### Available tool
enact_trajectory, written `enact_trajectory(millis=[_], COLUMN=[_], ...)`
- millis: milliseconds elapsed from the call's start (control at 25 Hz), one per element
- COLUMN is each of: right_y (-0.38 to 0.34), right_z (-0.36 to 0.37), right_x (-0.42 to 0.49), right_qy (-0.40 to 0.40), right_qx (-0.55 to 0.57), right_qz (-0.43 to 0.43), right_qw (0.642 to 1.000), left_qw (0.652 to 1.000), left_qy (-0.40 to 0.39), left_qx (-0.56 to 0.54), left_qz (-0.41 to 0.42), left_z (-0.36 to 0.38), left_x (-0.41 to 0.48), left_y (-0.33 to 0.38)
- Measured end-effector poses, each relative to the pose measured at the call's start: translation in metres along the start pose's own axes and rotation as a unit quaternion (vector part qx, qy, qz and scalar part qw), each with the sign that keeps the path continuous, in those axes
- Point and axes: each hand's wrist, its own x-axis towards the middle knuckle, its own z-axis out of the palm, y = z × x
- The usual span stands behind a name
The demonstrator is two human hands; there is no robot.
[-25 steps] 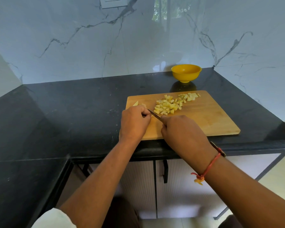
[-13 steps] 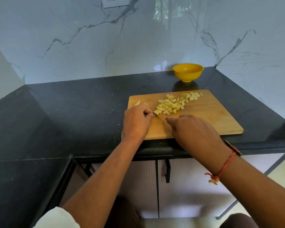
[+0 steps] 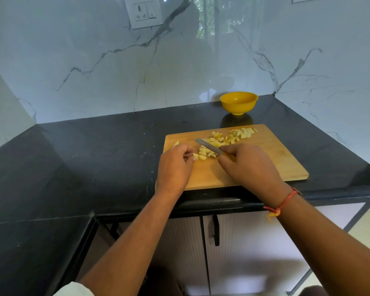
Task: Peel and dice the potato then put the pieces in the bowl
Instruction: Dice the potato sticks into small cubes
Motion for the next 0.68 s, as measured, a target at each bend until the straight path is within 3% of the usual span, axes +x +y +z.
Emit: enact_trajectory(millis=[160, 400, 680], right_y=[-0.003, -0.017, -0.026], right_z=[0.002, 0.01, 0.015], right_x=[-0.003, -0.019, -0.02], right_qy=[-0.021, -0.024, -0.029], right_qx=[0.014, -0.05, -0.051], right_qz=[0.024, -0.032, -0.047], right_qw=[0.999, 0.998, 0.997], left_qw=[1.0, 0.999, 0.999], left_qy=[-0.001, 0.004, 0.005], left_qx=[0.004, 0.037, 0.029], left_qz=[-0.004, -0.013, -0.022], left_z=[-0.001, -0.001, 0.0], left_x=[-0.002, -0.003, -0.002], left_y=[0.004, 0.007, 0.008])
